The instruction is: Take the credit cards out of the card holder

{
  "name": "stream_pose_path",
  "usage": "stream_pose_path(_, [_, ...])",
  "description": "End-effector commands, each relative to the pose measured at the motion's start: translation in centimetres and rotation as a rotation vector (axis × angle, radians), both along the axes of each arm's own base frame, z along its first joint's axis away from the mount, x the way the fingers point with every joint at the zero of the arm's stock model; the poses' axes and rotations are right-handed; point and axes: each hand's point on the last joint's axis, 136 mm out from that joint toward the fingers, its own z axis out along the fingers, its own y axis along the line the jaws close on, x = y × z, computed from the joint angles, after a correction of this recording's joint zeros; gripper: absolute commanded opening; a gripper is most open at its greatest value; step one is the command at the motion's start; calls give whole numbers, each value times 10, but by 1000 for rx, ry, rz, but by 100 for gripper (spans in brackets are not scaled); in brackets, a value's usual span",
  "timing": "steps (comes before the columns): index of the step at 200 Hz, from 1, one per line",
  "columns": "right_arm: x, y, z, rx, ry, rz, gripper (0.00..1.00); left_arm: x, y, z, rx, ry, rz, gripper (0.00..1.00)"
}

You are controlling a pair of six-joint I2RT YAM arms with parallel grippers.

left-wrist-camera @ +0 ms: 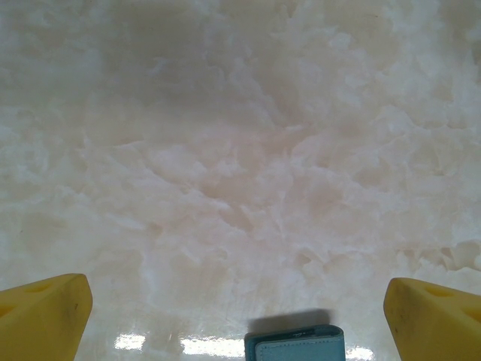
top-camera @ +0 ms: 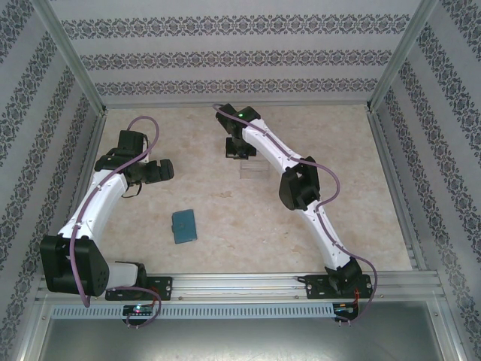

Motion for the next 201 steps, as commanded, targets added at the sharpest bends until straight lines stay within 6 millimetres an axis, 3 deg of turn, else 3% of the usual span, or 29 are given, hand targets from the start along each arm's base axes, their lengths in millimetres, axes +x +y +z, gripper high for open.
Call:
stream_pose_path(1, [4, 0, -16, 1, 17, -14, 1, -9, 2, -8, -2, 39, 0, 100])
stream_pose_path(131, [6, 0, 6, 13, -21, -7, 15, -9, 1, -12, -6, 59, -1, 100])
stream_pose_path(201, [-1, -1, 38, -3, -73, 11, 21, -11, 1, -12, -19, 88, 21, 100])
